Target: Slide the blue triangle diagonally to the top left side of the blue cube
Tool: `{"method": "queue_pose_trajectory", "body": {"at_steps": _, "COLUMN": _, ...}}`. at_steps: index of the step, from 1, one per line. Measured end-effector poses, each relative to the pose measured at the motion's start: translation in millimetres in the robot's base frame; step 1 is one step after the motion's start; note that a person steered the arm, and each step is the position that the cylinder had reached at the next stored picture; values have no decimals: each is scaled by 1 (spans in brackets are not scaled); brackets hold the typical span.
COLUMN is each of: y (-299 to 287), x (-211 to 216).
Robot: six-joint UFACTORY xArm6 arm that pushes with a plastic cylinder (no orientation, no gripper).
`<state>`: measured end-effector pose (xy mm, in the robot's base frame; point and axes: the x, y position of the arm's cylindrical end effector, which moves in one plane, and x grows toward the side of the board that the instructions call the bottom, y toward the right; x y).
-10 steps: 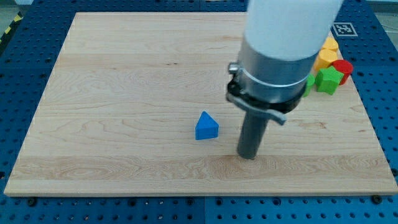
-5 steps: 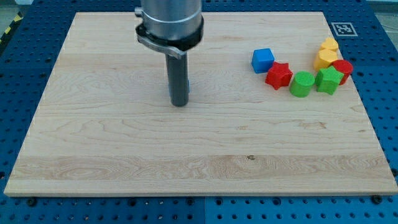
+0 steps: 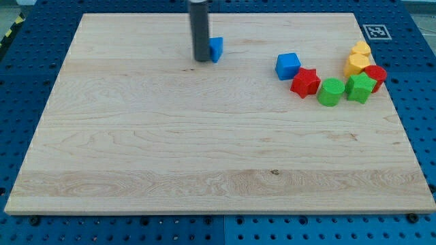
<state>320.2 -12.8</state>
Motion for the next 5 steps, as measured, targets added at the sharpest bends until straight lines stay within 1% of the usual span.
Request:
{"method": "queue_pose_trajectory", "body": {"at_steps": 1, "y": 28, "x": -4}}
{"method": "queue_pose_trajectory", "body": {"at_steps": 2, "y": -12, "x": -4}}
{"method": "queue_pose_trajectory", "body": {"at_steps": 3, "y": -34, "x": -28}}
{"method": "queue_pose_trajectory", "body": {"at_steps": 4, "y": -19, "x": -66}}
{"method": "queue_pose_trajectory", "body": {"at_steps": 5, "y": 38, "x": -72}}
